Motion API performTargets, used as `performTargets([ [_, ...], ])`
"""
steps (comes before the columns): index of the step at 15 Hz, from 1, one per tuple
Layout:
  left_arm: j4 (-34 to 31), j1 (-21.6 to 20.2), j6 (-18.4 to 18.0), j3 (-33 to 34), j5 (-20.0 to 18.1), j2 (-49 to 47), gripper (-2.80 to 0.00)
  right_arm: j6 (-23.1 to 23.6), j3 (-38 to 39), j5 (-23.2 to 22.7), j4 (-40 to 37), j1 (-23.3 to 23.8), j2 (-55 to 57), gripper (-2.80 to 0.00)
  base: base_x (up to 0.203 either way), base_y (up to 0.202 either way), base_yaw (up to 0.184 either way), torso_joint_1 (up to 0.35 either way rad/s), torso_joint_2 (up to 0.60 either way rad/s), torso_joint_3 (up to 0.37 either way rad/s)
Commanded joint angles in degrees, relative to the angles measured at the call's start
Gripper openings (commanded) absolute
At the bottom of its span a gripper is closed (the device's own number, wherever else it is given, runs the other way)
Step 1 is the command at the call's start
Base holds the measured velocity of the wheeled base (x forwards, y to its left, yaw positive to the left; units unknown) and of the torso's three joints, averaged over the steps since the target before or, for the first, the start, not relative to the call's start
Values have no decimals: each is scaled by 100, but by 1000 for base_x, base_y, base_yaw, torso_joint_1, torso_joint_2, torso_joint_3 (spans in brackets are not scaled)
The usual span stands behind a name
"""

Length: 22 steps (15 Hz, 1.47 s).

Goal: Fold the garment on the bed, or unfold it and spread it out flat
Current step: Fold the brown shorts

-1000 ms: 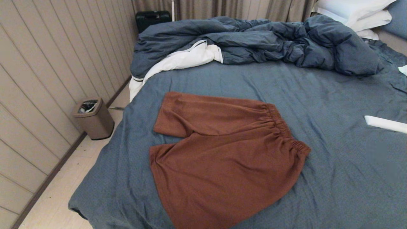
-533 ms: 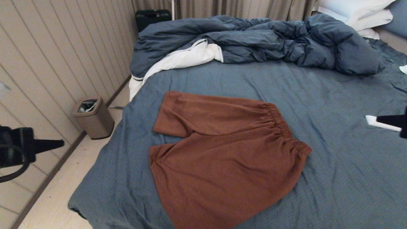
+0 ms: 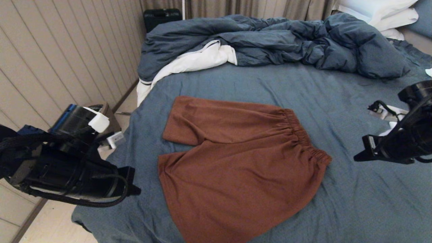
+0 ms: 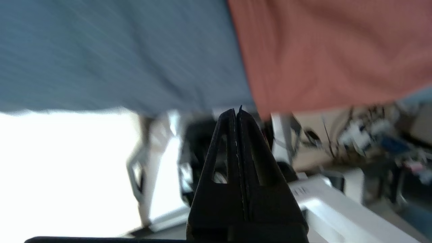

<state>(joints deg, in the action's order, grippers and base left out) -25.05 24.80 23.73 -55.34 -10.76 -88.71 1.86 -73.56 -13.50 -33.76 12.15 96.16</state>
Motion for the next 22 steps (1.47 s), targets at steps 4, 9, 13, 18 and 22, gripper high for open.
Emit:
performTargets([
  [4,-106,403,468,106,-5,9,-280,262,15,-163,11,-8,569,0,0,0,0,0,0,0],
  [9,-167,403,553,241,-49,126,-280,193,-106,-705,9,-81,527,0,0,0,0,0,0,0],
  [13,-114,403,580,225,-49,43,-280,175,-348,-724,61,-281,924,0,0,0,0,0,0,0],
  [18,323,403,577,383,-49,-43,-280,27,-681,-733,277,-523,1479,0,0,0,0,0,0,0],
  [22,343,394,571,357,-40,-94,-280,-271,-832,-733,370,-889,1588,-280,0,0,0,0,0,0],
])
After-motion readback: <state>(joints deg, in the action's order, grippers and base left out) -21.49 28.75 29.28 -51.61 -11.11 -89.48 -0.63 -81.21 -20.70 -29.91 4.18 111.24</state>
